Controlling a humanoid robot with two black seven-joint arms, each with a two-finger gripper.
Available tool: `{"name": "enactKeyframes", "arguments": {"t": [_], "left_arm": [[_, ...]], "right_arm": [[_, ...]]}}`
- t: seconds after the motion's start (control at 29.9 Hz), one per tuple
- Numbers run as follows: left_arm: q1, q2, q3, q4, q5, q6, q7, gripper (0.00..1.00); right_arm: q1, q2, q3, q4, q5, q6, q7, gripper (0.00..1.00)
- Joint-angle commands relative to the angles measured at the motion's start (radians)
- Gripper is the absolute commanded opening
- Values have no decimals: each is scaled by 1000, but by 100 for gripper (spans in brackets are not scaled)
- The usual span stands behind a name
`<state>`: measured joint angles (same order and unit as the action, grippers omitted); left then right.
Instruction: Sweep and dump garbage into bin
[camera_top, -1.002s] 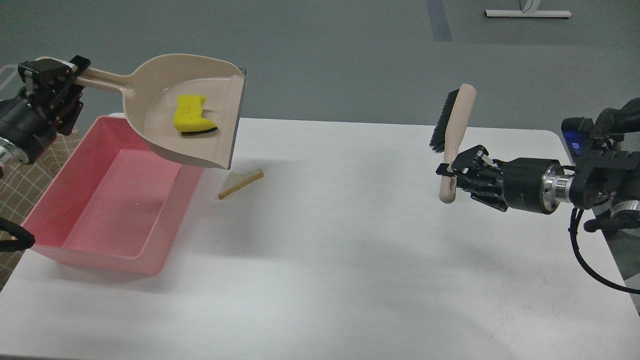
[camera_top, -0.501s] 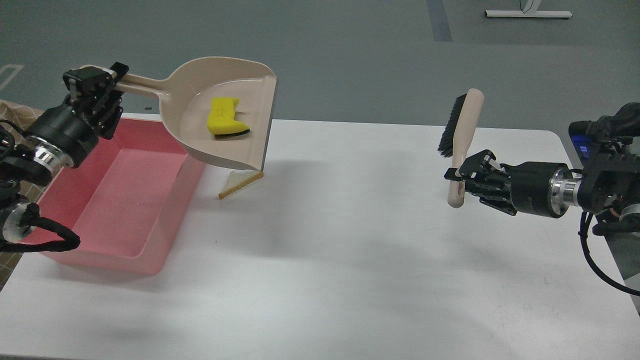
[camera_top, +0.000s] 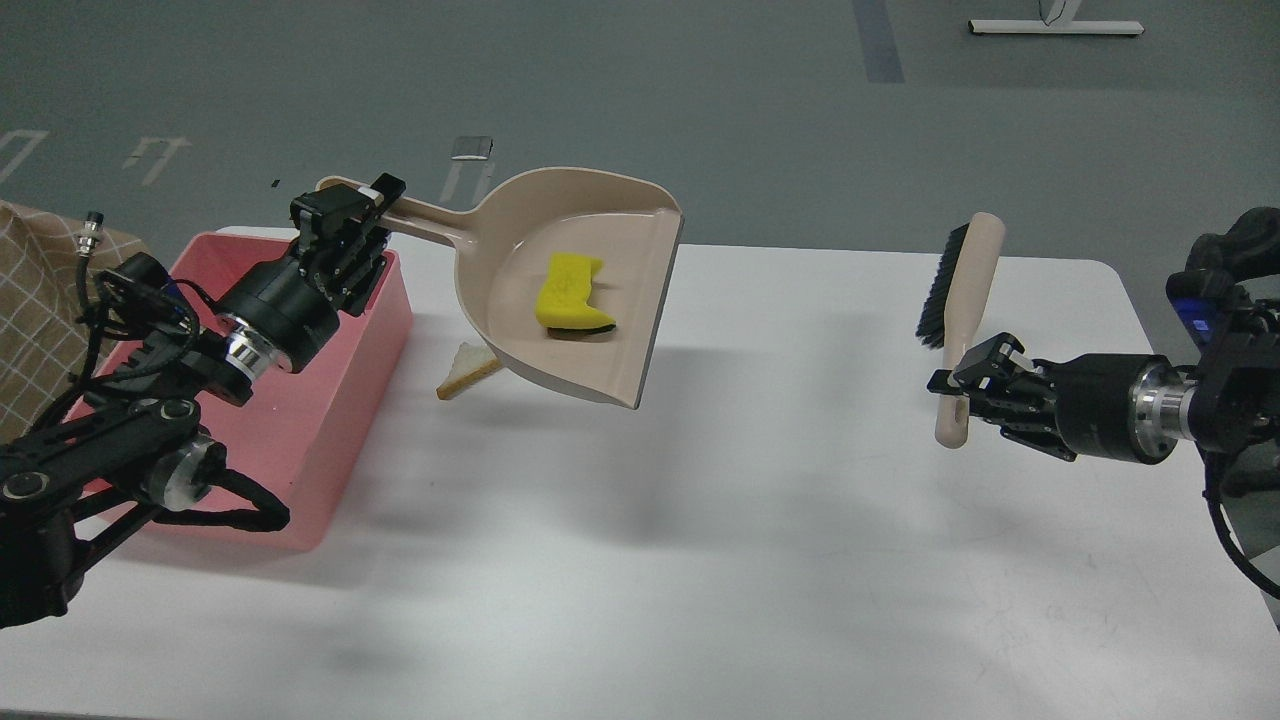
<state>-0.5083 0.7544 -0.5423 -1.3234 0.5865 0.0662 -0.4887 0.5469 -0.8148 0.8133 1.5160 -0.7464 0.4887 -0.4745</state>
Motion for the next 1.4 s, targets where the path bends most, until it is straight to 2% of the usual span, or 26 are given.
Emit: {"name": "enactKeyframes", "arguments": {"t": [0.0, 0.13, 0.2, 0.4, 0.94, 0.97, 1.1, 1.14, 1.27, 1.37], "left_arm": [[10, -90, 2, 30, 73, 0, 0, 0], [10, -151, 28, 79, 88, 1, 0, 0], [8, -190, 67, 122, 95, 35, 0, 0], [5, -266, 84, 194, 93, 61, 0, 0], [1, -388, 145, 325, 95, 153, 0, 0], [1, -400, 145, 337, 95, 155, 0, 0], [1, -412, 145, 345, 95, 175, 0, 0], [1, -418, 146, 345, 95, 182, 0, 0], [2, -423, 147, 345, 95, 191, 0, 0], [2, -423, 147, 345, 95, 202, 0, 0]], "right_arm": [[-8, -9, -19, 1, -2, 0, 0, 2], [-25, -9, -34, 0, -5, 0, -1, 3], [-38, -9, -45, -3, -7, 0, -4, 9], [-41, -9, -49, -5, -7, 0, -9, 9], [-39, -9, -97, -7, -8, 0, -9, 15], [-41, -9, -104, -7, -8, 0, -10, 20], [-39, -11, -115, -8, -8, 0, -14, 24], [-39, -11, -115, -8, -10, 0, -14, 31], [-38, -11, -117, -11, -10, 0, -14, 39], [-33, -11, -115, -14, -10, 0, -14, 55]]}}
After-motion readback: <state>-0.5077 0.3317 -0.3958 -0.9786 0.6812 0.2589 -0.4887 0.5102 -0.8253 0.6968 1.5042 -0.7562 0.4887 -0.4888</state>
